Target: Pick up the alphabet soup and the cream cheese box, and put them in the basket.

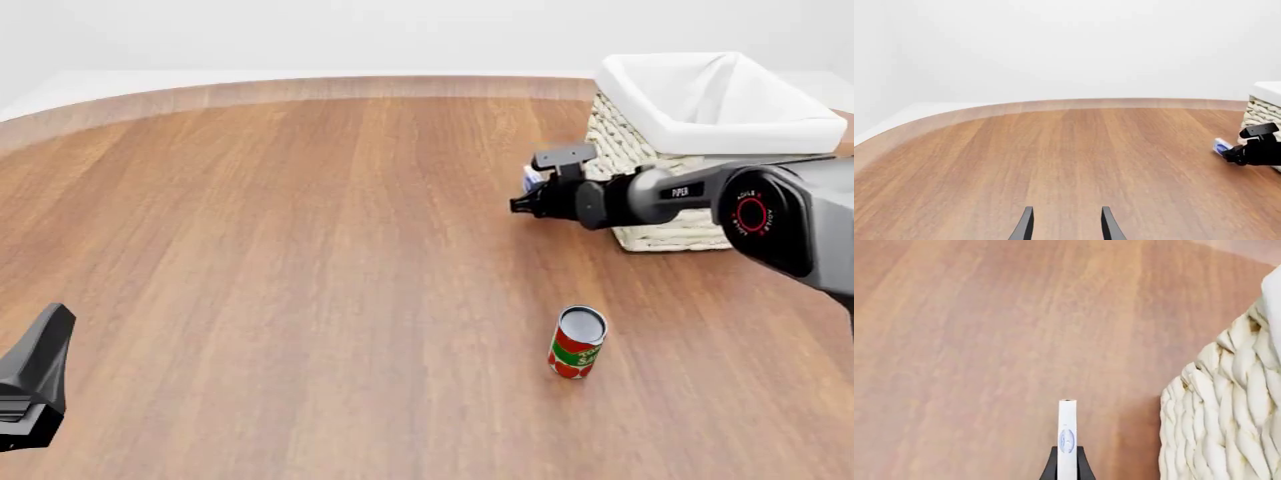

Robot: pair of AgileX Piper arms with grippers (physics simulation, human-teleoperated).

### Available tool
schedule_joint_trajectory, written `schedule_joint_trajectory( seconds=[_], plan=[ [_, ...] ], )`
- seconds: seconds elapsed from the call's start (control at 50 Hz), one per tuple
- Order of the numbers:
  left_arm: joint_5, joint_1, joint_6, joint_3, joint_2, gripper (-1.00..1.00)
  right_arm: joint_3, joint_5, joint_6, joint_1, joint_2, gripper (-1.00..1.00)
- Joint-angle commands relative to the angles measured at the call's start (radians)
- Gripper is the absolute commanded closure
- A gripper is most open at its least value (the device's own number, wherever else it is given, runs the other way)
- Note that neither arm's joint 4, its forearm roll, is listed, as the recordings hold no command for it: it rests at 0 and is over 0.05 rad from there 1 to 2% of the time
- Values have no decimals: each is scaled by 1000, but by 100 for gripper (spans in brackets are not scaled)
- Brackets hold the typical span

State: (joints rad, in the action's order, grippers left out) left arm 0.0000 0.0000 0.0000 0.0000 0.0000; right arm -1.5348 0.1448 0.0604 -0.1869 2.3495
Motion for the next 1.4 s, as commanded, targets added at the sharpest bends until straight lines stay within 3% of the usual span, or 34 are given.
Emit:
schedule_joint_trajectory(
  seconds=[0.02, 0.76, 1.4],
  plan=[
    [0, 0, 0, 0, 0, -100, 76, 40, -11, -2, -83, 100],
    [0, 0, 0, 0, 0, -100, 317, 140, -30, -62, -355, 100],
    [0, 0, 0, 0, 0, -100, 468, 175, 19, -96, -566, 100]
  ],
)
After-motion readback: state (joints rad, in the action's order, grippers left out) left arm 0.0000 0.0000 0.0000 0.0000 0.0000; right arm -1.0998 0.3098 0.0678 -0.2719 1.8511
